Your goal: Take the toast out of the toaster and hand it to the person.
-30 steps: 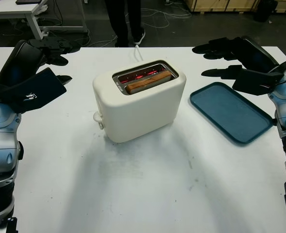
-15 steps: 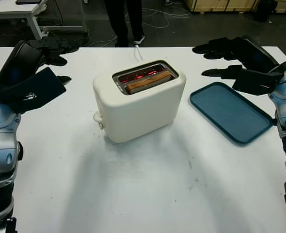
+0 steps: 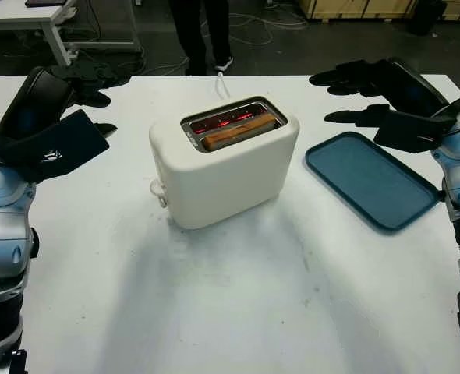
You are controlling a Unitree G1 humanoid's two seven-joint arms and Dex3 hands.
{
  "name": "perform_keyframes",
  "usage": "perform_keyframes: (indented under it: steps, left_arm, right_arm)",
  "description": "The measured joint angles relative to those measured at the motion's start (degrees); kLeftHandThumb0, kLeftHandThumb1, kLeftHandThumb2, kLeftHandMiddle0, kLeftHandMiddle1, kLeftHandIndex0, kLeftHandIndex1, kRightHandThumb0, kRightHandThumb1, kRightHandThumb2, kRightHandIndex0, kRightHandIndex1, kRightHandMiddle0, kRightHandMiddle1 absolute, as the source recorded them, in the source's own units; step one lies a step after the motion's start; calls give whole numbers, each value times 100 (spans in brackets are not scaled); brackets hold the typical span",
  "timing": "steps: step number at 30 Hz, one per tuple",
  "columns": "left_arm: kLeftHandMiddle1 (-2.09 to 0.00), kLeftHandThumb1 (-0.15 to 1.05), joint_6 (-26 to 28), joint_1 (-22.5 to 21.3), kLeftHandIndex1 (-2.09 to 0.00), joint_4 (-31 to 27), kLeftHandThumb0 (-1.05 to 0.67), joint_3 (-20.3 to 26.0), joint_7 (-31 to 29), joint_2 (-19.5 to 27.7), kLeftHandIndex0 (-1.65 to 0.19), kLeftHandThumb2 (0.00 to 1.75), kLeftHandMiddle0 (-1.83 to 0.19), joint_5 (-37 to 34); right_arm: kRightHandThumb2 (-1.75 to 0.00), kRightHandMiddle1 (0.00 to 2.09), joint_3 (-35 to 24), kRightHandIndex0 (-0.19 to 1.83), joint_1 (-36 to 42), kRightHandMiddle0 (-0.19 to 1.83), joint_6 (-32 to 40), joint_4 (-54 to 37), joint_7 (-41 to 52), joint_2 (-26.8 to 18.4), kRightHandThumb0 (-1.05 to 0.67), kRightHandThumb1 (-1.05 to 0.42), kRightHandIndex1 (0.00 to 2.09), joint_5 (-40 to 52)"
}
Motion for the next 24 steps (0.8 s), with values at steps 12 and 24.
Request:
perform_keyframes:
  steps: [12, 24]
  left_arm:
    - [-80, 92, -36, 17, -1, 7, 18, -54, 2, 14, -66, 16, -37, 34]
    - [-79, 92, -93, 41, -1, 10, 19, -67, 1, 35, -67, 15, -38, 46]
  right_arm:
    - [-2, 0, 0, 70, 0, 68, -1, 3, 0, 0, -35, -92, 0, 0]
    - [-1, 0, 0, 71, 0, 68, 0, 7, 0, 0, -30, -91, 0, 0]
